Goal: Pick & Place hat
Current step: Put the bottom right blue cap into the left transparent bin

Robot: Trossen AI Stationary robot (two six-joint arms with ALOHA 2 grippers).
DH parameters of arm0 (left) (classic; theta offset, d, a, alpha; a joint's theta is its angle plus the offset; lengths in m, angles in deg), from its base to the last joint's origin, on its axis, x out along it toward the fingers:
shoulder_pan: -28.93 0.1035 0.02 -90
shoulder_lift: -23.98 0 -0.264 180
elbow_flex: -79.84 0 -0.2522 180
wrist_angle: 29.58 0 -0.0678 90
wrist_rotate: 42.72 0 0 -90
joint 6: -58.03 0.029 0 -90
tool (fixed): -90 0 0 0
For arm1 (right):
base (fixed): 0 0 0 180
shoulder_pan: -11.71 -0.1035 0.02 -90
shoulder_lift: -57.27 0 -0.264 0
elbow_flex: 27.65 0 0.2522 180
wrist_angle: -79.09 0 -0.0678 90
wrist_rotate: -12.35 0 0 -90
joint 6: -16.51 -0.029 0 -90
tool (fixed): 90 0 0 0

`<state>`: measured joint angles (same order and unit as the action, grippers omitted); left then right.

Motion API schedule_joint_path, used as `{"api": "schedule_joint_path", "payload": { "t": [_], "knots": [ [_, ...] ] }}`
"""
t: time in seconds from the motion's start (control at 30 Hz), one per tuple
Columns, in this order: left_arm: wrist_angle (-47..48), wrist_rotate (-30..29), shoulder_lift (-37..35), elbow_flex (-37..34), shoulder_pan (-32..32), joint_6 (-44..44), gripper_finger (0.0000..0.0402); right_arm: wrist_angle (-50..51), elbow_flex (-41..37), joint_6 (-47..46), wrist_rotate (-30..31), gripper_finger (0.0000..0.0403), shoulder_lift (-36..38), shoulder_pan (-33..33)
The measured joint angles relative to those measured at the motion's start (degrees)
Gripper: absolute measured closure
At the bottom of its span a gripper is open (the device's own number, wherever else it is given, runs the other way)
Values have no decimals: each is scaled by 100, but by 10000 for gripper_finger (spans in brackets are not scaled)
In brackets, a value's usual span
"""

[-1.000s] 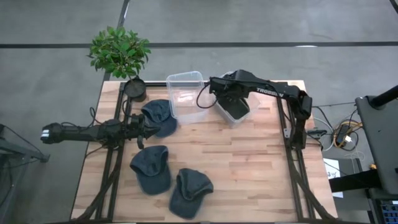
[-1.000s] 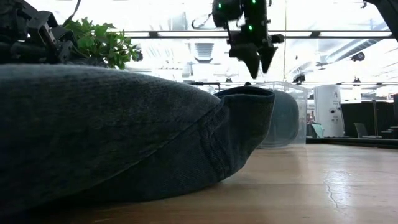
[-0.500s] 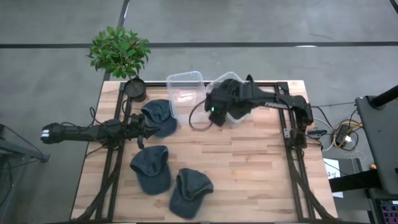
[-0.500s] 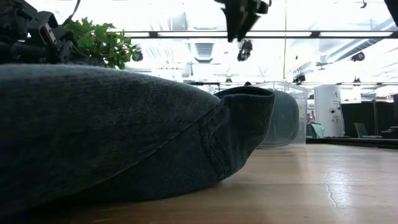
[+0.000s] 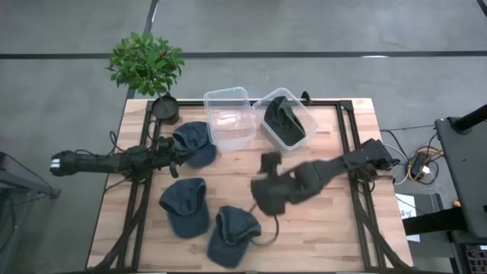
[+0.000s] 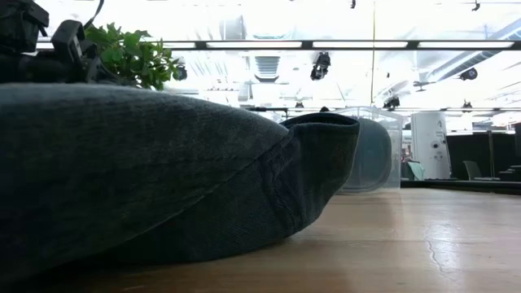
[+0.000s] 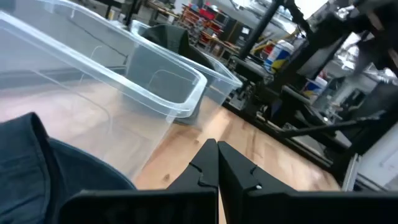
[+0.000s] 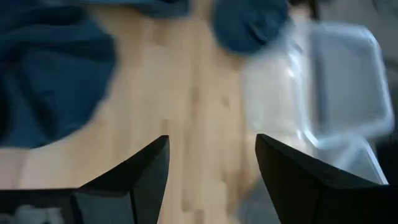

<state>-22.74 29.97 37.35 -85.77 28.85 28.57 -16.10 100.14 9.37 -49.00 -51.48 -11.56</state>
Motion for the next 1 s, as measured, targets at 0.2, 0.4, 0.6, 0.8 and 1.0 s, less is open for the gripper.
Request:
{"api": "schedule_joint_path", "payload": {
  "t": [0.2, 0.4, 0.6, 0.8, 1.0],
  "knots": [
    [-230, -361, 0, 2, 1, 162, 401, -1829, -697, 1534, -48, 170, -7, -696],
    [-205, -413, 1, -2, 0, -336, 401, -3788, -1500, 2009, -38, 171, -9, -1018],
    [-32, -357, 2, -13, -3, -679, 401, -4551, -1985, 2222, -42, 170, -11, -1225],
    [26, -356, 2, -15, -4, -607, 401, -4993, -2359, 2798, -33, 176, -158, -1274],
    [35, -288, 2, -17, -4, -670, 401, -5429, -2276, 3008, -61, 184, -843, -1296]
  ]
}}
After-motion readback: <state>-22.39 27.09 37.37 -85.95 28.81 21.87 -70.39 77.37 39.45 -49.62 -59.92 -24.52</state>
